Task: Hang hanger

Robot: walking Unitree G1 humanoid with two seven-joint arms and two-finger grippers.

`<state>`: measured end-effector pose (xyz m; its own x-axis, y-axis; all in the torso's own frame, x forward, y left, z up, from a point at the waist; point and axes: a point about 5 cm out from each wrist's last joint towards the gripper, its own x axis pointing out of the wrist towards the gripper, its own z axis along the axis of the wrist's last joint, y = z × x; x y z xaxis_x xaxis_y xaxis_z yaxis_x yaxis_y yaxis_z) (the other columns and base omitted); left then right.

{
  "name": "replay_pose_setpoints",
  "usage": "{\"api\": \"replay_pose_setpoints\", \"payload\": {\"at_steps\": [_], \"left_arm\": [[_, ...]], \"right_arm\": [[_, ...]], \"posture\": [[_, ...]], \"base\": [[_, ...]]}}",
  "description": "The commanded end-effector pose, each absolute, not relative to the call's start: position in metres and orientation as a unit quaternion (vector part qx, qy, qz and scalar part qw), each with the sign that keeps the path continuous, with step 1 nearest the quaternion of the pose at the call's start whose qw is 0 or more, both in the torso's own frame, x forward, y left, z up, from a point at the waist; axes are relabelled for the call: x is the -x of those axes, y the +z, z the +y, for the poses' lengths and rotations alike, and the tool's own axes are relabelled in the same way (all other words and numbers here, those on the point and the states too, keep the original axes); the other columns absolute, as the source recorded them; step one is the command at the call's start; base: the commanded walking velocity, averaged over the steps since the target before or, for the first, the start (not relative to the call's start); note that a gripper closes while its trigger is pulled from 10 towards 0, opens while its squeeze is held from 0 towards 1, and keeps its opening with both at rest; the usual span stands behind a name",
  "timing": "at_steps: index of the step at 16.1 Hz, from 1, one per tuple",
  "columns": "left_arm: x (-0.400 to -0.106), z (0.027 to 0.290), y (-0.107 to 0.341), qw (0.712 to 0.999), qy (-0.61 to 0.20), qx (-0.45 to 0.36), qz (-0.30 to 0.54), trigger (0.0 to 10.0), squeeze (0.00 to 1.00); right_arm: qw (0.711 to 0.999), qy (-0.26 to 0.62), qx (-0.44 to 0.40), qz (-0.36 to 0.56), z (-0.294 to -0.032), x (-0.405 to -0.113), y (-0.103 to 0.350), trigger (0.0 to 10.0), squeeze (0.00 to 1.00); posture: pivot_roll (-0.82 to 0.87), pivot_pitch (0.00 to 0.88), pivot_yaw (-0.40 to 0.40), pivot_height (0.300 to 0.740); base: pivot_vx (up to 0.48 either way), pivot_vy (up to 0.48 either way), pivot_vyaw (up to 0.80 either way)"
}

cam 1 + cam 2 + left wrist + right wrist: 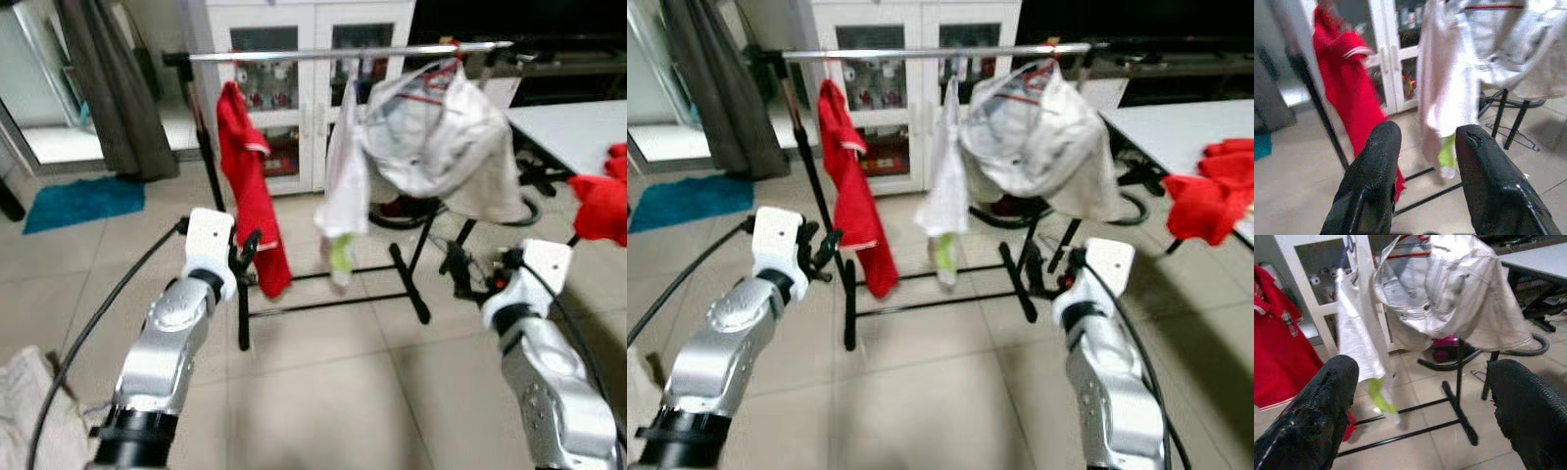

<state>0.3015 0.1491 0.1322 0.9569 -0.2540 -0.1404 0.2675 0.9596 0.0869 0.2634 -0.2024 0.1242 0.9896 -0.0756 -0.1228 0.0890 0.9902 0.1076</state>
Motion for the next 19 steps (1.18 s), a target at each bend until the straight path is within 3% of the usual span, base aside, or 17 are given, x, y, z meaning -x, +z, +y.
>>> {"api": "replay_pose_setpoints", "payload": {"at_steps": [1,2,4,5,7,9,12,15,19], "left_arm": [[-0.301,0.134,0.136,0.985,-0.158,-0.051,0.051,10.0,0.0],[-0.302,0.135,0.137,0.986,-0.153,-0.045,0.046,10.0,0.0],[-0.304,0.138,0.139,0.987,-0.157,-0.028,0.034,10.0,0.0],[-0.304,0.14,0.14,0.987,-0.155,-0.028,0.034,10.0,0.0],[-0.305,0.142,0.141,0.987,-0.154,-0.023,0.032,10.0,0.0],[-0.306,0.142,0.141,0.988,-0.151,-0.024,0.03,10.0,0.0],[-0.307,0.144,0.142,0.988,-0.151,-0.028,0.028,10.0,0.0],[-0.307,0.146,0.142,0.988,-0.152,-0.021,0.031,10.0,0.01],[-0.308,0.147,0.143,0.987,-0.155,-0.017,0.031,10.0,0.23]], "right_arm": [[0.997,-0.064,-0.007,0.039,-0.207,-0.266,0.13,10.0,0.0],[0.997,-0.073,0.007,0.024,-0.207,-0.267,0.132,10.0,0.0],[0.996,-0.065,-0.054,0.033,-0.199,-0.267,0.126,10.0,0.0],[0.998,-0.018,-0.056,0.023,-0.192,-0.265,0.128,10.0,0.0],[0.998,-0.009,-0.065,0.023,-0.189,-0.264,0.127,10.0,0.0],[0.999,-0.031,0.015,0.022,-0.194,-0.266,0.126,10.0,0.0],[0.999,-0.034,0.016,0.013,-0.195,-0.268,0.128,10.0,0.0],[0.998,-0.037,-0.039,0.031,-0.191,-0.268,0.124,10.0,0.0],[0.997,-0.053,-0.041,0.039,-0.194,-0.269,0.122,10.0,0.0]], "posture": [[-0.03,0.0,0.027,0.74],[-0.03,0.0,0.028,0.74],[-0.03,0.0,0.032,0.74],[-0.02,0.0,0.031,0.74],[-0.02,0.0,0.031,0.74],[-0.02,0.0,0.028,0.74],[-0.02,0.0,0.028,0.74],[-0.02,0.0,0.029,0.74],[-0.02,0.0,0.032,0.74]], "base": [[0.0,0.0,0.0],[0.0,0.0,0.0],[0.0,0.0,0.0],[0.274,0.0,0.0],[0.292,0.0,0.0],[0.33,0.0,0.0],[0.334,0.0,0.8],[0.38,0.0,0.0],[0.413,0.0,0.0]]}}
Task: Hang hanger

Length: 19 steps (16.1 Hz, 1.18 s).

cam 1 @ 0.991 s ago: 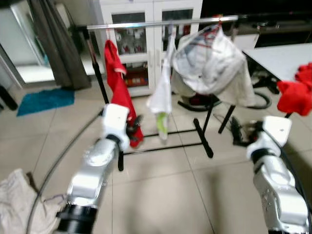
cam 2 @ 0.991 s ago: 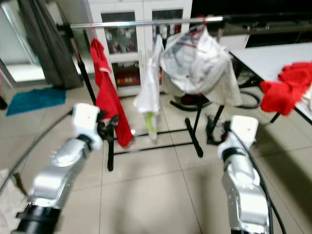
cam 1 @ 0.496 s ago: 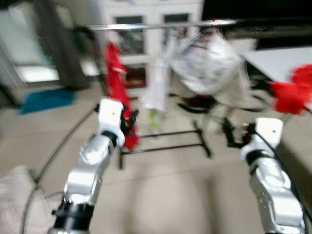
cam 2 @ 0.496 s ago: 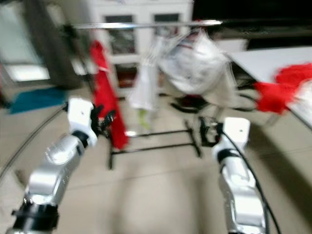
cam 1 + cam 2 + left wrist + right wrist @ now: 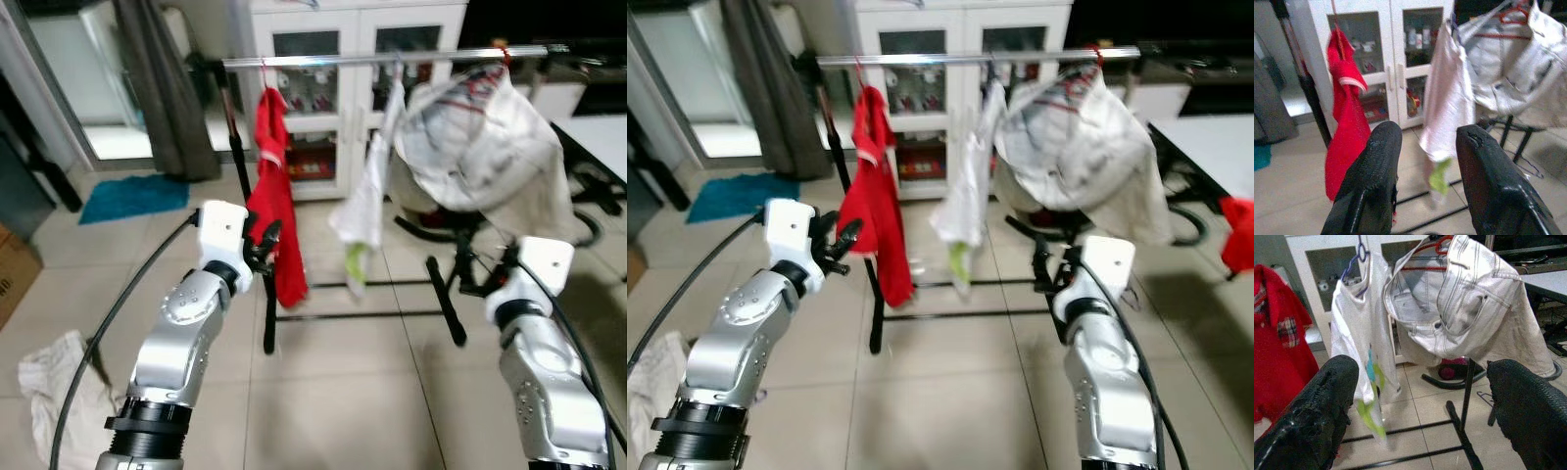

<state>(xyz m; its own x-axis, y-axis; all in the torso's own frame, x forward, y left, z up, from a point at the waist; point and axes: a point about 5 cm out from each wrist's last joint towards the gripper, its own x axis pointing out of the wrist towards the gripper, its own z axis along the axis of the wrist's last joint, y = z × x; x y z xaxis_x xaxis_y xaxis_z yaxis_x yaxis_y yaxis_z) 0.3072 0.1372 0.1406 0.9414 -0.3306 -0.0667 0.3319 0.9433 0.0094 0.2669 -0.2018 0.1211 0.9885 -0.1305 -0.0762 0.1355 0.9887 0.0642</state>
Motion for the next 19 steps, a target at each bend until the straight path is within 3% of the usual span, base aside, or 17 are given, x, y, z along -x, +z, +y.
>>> {"api": "replay_pose_setpoints", "payload": {"at_steps": [1,2,3,8,19], "left_arm": [[-0.3085,0.1472,0.144,0.987,-0.155,-0.018,0.03,10.0,0.24],[-0.3087,0.1474,0.1445,0.987,-0.156,-0.012,0.03,10.0,0.83],[-0.3087,0.1476,0.1448,0.988,-0.154,-0.009,0.03,10.0,0.87],[-0.3101,0.15,0.1461,0.989,-0.146,-0.019,0.028,10.0,0.82],[-0.3114,0.1483,0.1463,0.989,-0.146,-0.018,0.029,10.0,0.83]], "right_arm": [[0.997,-0.049,-0.051,0.026,-0.1921,-0.2691,0.1248,10.0,0.0],[0.998,-0.046,-0.043,0.014,-0.1907,-0.2689,0.1275,10.0,0.0],[0.998,-0.045,-0.037,0.015,-0.1899,-0.269,0.1272,10.0,0.0],[0.999,-0.035,-0.032,0.008,-0.1874,-0.2714,0.1286,10.0,0.0],[0.999,-0.015,-0.029,0.006,-0.1849,-0.2748,0.1297,10.0,0.0]], "posture": [[-0.02,0.0,0.031,0.74],[-0.01,0.0,0.03,0.74],[-0.01,0.0,0.03,0.74],[-0.01,0.0,0.026,0.74],[-0.01,0.0,0.022,0.74]], "base": [[0.435,0.0,0.0],[0.454,0.0,0.0],[0.458,0.0,0.0],[0.424,0.0,0.0],[0.409,0.0,0.0]]}}
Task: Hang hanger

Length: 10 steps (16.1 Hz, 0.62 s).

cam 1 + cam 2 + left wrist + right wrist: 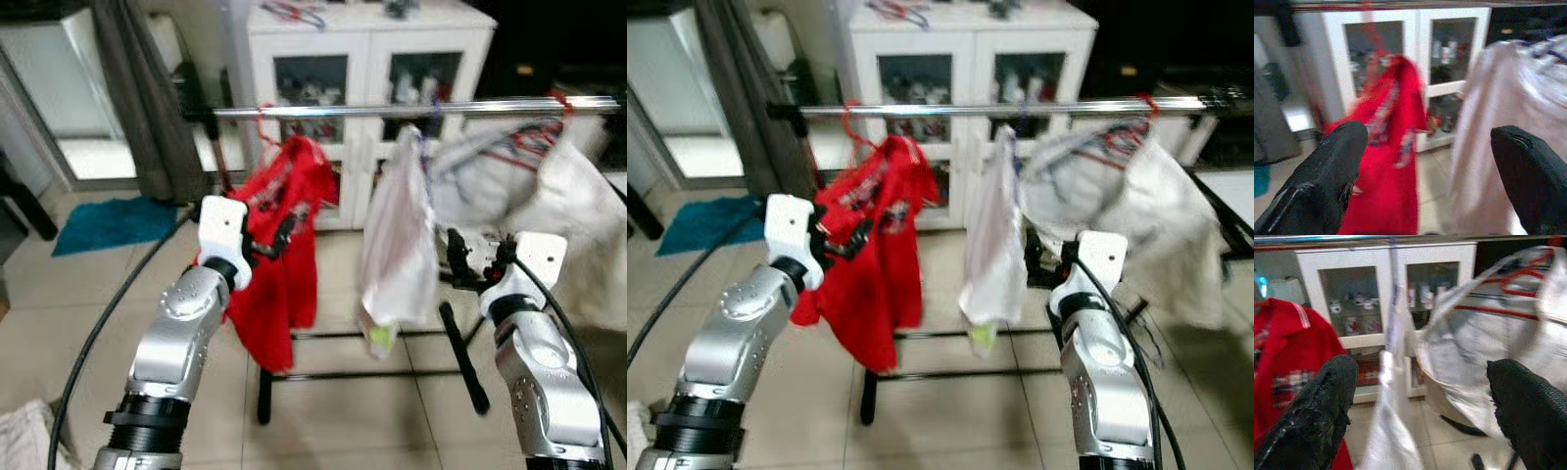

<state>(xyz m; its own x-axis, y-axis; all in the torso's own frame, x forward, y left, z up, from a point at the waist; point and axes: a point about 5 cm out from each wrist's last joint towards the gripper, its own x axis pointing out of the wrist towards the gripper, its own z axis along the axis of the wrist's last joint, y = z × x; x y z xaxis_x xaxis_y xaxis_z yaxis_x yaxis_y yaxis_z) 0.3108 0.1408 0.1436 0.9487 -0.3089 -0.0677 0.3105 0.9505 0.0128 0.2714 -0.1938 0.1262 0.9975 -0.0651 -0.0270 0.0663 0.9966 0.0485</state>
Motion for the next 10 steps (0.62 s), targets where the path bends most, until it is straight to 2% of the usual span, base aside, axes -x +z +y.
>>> {"api": "replay_pose_setpoints", "payload": {"at_steps": [1,3,4,5,7,10], "left_arm": [[-0.3115,0.1482,0.1467,0.989,-0.146,-0.018,0.028,10.0,0.81],[-0.312,0.1469,0.1478,0.989,-0.145,-0.013,0.023,10.0,0.64],[-0.3123,0.146,0.1483,0.989,-0.143,-0.01,0.019,10.0,0.61],[-0.3124,0.1448,0.149,0.989,-0.146,-0.017,0.016,10.0,0.61],[-0.3124,0.1422,0.1498,0.989,-0.149,-0.022,0.013,10.0,0.62],[-0.3116,0.1404,0.1483,0.988,-0.153,-0.025,0.016,10.0,0.62]], "right_arm": [[0.999,-0.014,-0.032,0.005,-0.1843,-0.2749,0.13,10.0,0.0],[1.0,-0.009,-0.027,0.003,-0.1852,-0.2758,0.1316,10.0,0.0],[1.0,-0.004,-0.011,0.001,-0.1865,-0.2766,0.1334,10.0,0.0],[1.0,-0.006,-0.007,-0.001,-0.1888,-0.2775,0.1357,10.0,0.0],[1.0,-0.008,-0.009,-0.006,-0.192,-0.2784,0.139,10.0,0.0],[1.0,-0.011,-0.014,-0.006,-0.1928,-0.2786,0.139,10.0,0.0]], "posture": [[-0.01,0.0,0.023,0.74],[-0.01,0.0,0.025,0.74],[-0.01,0.0,0.026,0.74],[-0.01,0.0,0.026,0.74],[-0.01,0.0,0.025,0.74],[-0.02,0.0,0.02,0.74]], "base": [[0.349,0.0,0.0],[0.0,0.0,0.0],[0.0,0.0,0.0],[0.0,0.0,0.0],[0.0,0.0,0.8],[0.0,-0.384,0.8]]}}
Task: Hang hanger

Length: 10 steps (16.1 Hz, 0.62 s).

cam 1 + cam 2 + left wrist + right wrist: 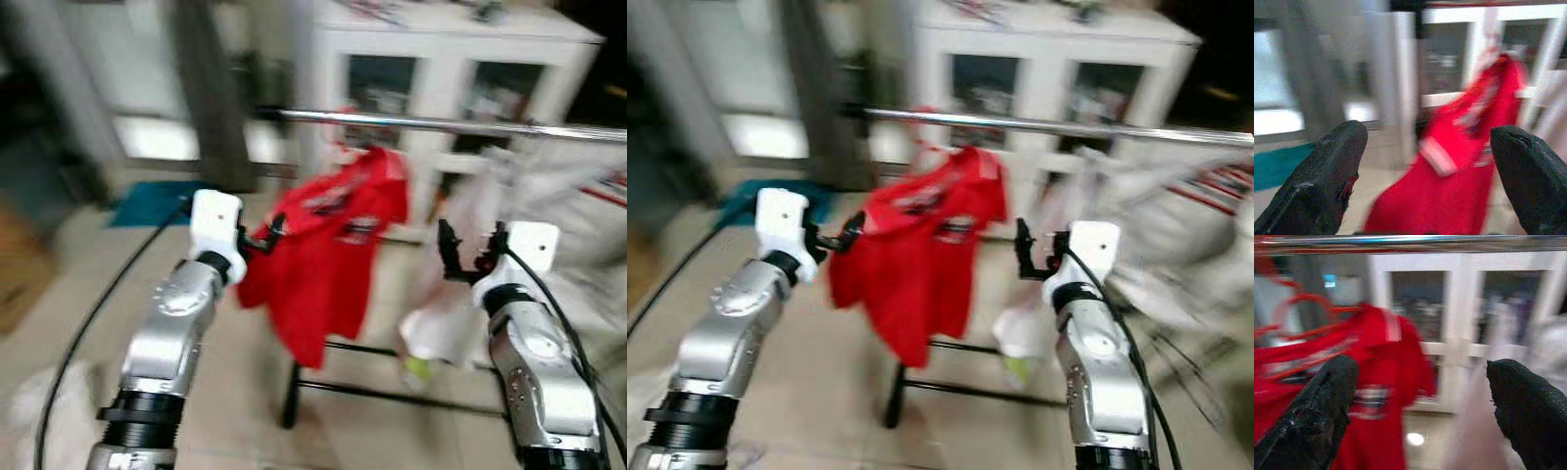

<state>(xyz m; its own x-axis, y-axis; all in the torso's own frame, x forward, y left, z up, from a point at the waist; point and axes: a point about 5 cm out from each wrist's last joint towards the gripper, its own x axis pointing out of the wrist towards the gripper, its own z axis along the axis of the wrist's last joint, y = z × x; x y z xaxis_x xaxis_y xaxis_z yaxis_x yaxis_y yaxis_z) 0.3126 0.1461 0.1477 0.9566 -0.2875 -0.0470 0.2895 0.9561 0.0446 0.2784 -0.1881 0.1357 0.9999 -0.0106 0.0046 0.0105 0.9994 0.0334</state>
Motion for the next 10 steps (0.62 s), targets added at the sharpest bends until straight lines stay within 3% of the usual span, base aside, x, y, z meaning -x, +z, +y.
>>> {"api": "replay_pose_setpoints", "payload": {"at_steps": [1,4,10], "left_arm": [[-0.311,0.14,0.148,0.988,-0.153,-0.026,0.016,10.0,0.62],[-0.31,0.139,0.147,0.988,-0.153,-0.028,0.016,10.0,0.62],[-0.307,0.134,0.137,0.982,-0.182,-0.042,0.035,10.0,0.62]], "right_arm": [[1.0,-0.012,-0.016,-0.005,-0.192,-0.278,0.139,10.0,0.0],[1.0,-0.015,-0.014,-0.005,-0.194,-0.279,0.139,10.0,0.0],[0.999,-0.022,-0.027,-0.011,-0.197,-0.277,0.139,10.0,0.0]], "posture": [[-0.02,0.0,0.018,0.74],[-0.02,0.0,0.014,0.74],[-0.03,0.0,0.011,0.74]], "base": [[0.0,-0.48,0.8],[0.0,-0.48,0.8],[0.0,-0.48,0.0]]}}
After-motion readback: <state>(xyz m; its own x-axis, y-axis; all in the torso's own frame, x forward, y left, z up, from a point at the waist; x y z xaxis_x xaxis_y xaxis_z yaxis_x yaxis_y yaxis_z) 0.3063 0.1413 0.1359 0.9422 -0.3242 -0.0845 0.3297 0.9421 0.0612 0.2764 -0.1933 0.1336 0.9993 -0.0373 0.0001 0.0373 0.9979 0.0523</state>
